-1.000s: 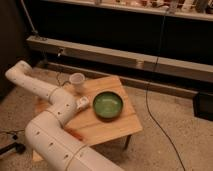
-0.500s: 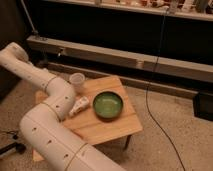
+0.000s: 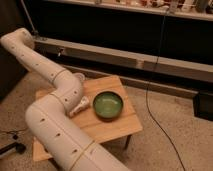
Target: Place the white sponge in the ceramic cup
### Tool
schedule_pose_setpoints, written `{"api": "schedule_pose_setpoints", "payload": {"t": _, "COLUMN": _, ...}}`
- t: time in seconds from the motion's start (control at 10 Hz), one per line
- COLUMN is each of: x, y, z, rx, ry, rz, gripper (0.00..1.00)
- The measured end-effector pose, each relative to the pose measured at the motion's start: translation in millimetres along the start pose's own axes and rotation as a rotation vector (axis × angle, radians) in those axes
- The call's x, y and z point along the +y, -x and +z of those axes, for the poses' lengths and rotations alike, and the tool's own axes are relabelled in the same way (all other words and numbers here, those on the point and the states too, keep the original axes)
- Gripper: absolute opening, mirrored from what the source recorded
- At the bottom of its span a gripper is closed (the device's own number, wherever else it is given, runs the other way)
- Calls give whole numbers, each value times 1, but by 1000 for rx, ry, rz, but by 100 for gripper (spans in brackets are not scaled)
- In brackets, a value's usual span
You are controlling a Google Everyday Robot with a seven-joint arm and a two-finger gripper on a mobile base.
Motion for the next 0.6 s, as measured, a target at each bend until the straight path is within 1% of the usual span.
{"api": "schedule_pose_setpoints", "payload": {"t": 0.1, "x": -8, "y": 10, "z": -8, "rx": 20, "ry": 10, "rz": 27, "gripper": 0}}
{"api": "schedule_pose_setpoints", "payload": {"t": 0.2, "x": -15, "y": 16, "z": -12, "rx": 35, "ry": 16, "rz": 48, "gripper": 0}}
{"api": "schedule_pose_setpoints", "payload": {"t": 0.3, "x": -27, "y": 27, "z": -18, "rx": 60, "ry": 22, "rz": 87, "gripper": 0}}
{"api": "schedule_pose_setpoints", "payload": {"t": 0.5, "x": -38, "y": 35, "z": -21, "rx": 92, "ry": 35, "rz": 124, "gripper": 0}}
{"api": "schedule_pose_setpoints", "payload": {"t": 0.6, "x": -47, "y": 40, "z": -21, "rx": 116, "ry": 42, "rz": 151, "gripper": 0}}
